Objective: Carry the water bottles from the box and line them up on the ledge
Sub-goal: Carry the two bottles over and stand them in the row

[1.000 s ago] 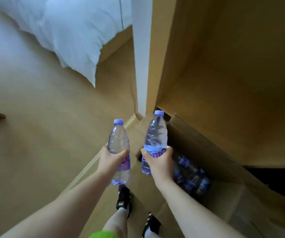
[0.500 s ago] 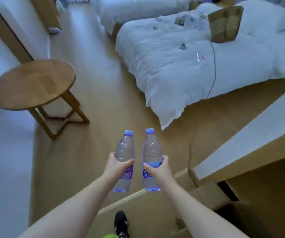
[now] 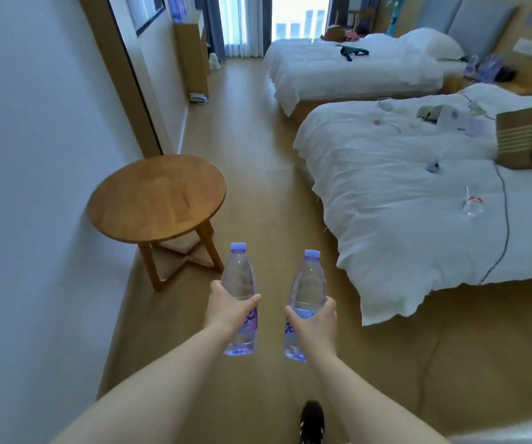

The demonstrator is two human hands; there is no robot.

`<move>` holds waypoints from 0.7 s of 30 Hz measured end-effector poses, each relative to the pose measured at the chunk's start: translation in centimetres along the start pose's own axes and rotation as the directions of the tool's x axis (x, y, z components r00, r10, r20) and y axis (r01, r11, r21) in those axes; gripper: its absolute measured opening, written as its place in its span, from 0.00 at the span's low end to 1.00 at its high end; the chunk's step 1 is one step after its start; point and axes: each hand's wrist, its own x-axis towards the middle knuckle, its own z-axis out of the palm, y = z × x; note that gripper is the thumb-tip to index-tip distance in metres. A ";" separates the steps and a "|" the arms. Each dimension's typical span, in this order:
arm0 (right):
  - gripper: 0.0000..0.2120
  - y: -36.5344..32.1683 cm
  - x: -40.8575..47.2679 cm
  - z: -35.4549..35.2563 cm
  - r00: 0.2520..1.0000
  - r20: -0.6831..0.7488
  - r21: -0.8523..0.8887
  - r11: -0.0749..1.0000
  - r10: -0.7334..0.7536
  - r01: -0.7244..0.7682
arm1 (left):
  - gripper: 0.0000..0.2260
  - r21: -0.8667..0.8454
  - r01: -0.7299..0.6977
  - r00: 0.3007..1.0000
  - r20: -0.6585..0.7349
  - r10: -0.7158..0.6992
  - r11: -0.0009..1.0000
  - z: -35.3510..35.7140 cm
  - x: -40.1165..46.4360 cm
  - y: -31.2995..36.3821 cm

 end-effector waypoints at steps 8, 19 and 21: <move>0.36 -7.2 16.1 2.5 0.983 0.053 -0.052 0.982 -0.177 0.179 | 0.29 0.124 0.013 0.998 -0.068 -0.004 0.992 4.0 12.8 7.5; 0.36 -20.1 37.6 3.2 0.923 0.202 -0.122 0.926 -0.329 0.357 | 0.27 -0.043 -0.033 0.979 -0.204 0.024 0.999 7.6 30.2 23.5; 0.36 -21.9 41.2 3.9 0.920 0.203 -0.127 0.922 -0.335 0.364 | 0.27 -0.058 -0.040 0.979 -0.200 0.028 0.997 7.5 33.7 25.9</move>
